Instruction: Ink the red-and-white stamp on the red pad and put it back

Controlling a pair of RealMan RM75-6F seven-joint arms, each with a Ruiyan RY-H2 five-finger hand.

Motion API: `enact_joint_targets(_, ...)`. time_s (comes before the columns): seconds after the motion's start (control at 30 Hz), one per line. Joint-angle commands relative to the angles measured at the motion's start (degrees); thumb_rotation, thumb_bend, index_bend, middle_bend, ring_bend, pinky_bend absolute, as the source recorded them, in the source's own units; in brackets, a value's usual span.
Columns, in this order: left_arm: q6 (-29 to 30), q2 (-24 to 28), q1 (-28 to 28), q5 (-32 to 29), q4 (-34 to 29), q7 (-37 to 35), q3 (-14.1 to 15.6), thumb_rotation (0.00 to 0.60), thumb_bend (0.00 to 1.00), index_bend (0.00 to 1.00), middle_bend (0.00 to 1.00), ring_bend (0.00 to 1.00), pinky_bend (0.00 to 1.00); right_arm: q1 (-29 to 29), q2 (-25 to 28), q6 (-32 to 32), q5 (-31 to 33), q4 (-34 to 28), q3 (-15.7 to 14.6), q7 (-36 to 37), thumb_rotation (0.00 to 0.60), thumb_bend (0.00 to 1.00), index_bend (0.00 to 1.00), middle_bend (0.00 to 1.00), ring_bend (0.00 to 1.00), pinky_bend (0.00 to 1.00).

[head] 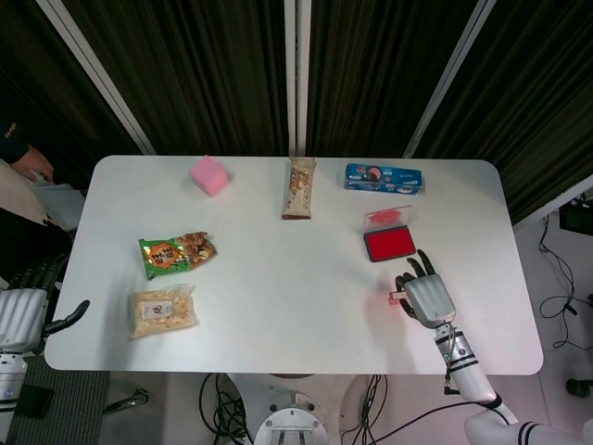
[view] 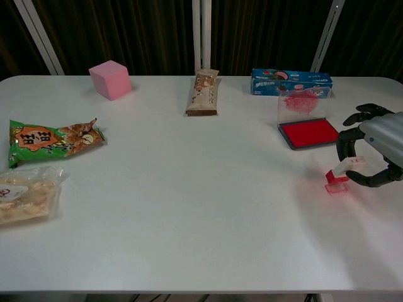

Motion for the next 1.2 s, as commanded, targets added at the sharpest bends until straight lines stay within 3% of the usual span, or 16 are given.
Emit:
enact_joint_targets(0.03, -0.1, 0.0, -0.1, 0.0, 0.0, -0.1, 0.0, 0.014, 0.15, 0.08, 0.12, 0.12, 0.2, 1.5, 2.6, -1.2, 1.7, -2.7, 2.5, 0.9, 0.6, 0.27, 0.61, 0.53, 0.16, 0.0)
enact_joint_targets(0.3, -0.6, -0.5, 0.1, -0.2, 0.7, -0.8, 0.2, 0.017, 0.15, 0.08, 0.12, 0.12, 0.2, 8.2, 3.7, -8.5, 7.4, -0.8, 8.6, -1.3, 0.6, 0.28, 0.62, 0.54, 0.17, 0.0)
enact_joint_targets(0.37, -0.6, -0.5, 0.1, -0.3, 0.9, -0.9, 0.2, 0.018, 0.15, 0.08, 0.12, 0.12, 0.2, 9.3, 2.7, -9.8, 9.0, 0.5, 9.4, -1.5, 0.6, 0.28, 0.62, 0.54, 0.21, 0.05)
enact_joint_targets(0.53, -0.8, -0.4, 0.2, -0.6, 1.4, -1.4, 0.2, 0.015, 0.15, 0.08, 0.12, 0.12, 0.21, 10.8, 0.2, -11.9, 12.0, 4.0, 10.2, -0.5, 0.6, 0.29, 0.63, 0.55, 0.38, 0.41)
enact_joint_targets(0.67, -1.2, -0.4, 0.1, -0.7, 1.9, -1.9, 0.2, 0.014, 0.15, 0.08, 0.12, 0.12, 0.2, 11.6, -1.3, -12.9, 13.3, 6.8, 10.3, 0.4, 0.6, 0.3, 0.63, 0.55, 0.49, 0.59)
enact_joint_targets(0.77, -1.6, -0.6, -0.1, -0.7, 2.3, -2.2, 0.3, 0.013, 0.15, 0.08, 0.12, 0.12, 0.2, 12.3, -1.8, -13.6, 13.6, 8.2, 10.2, 1.3, 0.6, 0.3, 0.63, 0.54, 0.56, 0.67)
enact_joint_targets(1.2, -2.4, -0.7, -0.3, -1.3, 2.9, -2.2, 0.2, 0.017, 0.15, 0.08, 0.12, 0.12, 0.21, 16.1, -4.6, -18.5, 16.8, 13.7, 11.1, 3.2, 0.6, 0.3, 0.63, 0.54, 0.59, 0.7)
